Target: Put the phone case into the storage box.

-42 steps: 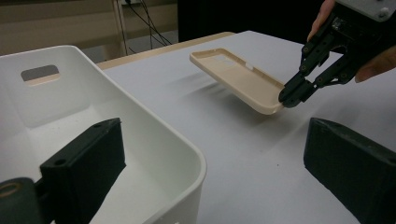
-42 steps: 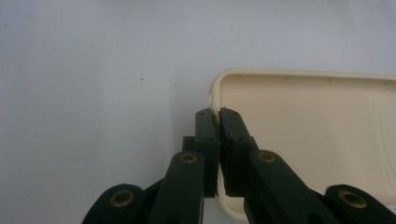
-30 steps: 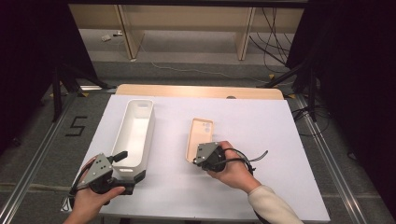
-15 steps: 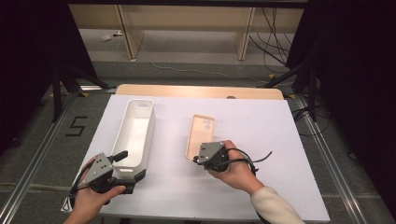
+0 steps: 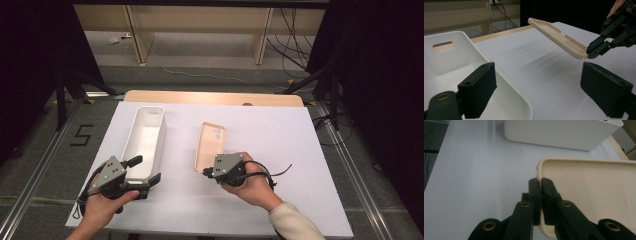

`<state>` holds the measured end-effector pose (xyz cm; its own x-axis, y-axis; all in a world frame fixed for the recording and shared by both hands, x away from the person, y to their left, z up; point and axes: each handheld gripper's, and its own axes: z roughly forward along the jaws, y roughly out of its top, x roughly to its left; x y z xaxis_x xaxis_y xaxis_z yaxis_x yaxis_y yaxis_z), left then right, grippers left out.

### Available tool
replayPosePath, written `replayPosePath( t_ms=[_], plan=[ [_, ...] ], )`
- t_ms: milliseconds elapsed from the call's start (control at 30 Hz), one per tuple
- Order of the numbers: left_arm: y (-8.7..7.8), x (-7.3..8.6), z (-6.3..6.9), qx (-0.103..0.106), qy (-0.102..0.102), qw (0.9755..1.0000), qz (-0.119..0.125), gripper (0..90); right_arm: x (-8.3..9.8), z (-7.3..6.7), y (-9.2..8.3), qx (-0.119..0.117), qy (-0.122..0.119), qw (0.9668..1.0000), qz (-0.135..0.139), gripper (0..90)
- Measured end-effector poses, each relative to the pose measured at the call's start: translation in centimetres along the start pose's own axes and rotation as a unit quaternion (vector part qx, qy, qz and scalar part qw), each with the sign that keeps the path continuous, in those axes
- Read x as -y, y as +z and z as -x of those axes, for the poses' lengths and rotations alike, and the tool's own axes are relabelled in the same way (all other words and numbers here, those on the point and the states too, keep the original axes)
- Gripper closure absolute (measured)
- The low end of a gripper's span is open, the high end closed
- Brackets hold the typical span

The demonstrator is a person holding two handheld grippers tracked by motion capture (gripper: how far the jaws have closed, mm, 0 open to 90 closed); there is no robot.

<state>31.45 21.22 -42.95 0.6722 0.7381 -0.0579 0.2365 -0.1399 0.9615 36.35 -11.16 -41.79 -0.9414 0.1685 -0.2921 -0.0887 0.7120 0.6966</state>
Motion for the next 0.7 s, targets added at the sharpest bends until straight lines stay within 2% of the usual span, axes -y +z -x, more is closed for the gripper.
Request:
replayPosePath(
  t_ms=[233,333,400,433,467,533,700],
  plan=[
    [2.2,-2.0,-0.2,0.006,-0.020,0.9997,-0.013,15.4,-0.3,-0.4,-0.4,0.000,-0.005,0.9999,0.014,87.8],
    [3.2,-2.8,-0.3,0.005,-0.021,0.9995,-0.023,16.2,-0.5,-0.6,-0.5,-0.003,-0.005,0.9998,0.017,87.7],
    [3.8,-3.3,-0.3,0.005,-0.024,0.9993,-0.027,16.5,-0.5,-0.5,-0.5,0.007,-0.012,0.9998,0.017,87.7],
    [4.1,-3.5,-0.3,0.007,-0.026,0.9992,-0.029,16.6,-0.6,-0.6,-0.5,0.006,-0.014,0.9997,0.019,87.7],
    [4.4,-3.7,-0.3,0.008,-0.027,0.9991,-0.032,16.7,-0.7,-0.7,-0.5,-0.004,-0.009,0.9997,0.021,87.7],
    [4.9,-4.1,-0.4,0.011,-0.027,0.9989,-0.037,16.9,-0.7,-0.7,-0.5,0.005,-0.014,0.9997,0.021,87.7],
    [6.3,-5.2,-0.5,0.013,-0.035,0.9983,-0.044,17.6,-0.9,-0.9,-0.4,-0.002,-0.013,0.9996,0.023,87.7]
  ],
)
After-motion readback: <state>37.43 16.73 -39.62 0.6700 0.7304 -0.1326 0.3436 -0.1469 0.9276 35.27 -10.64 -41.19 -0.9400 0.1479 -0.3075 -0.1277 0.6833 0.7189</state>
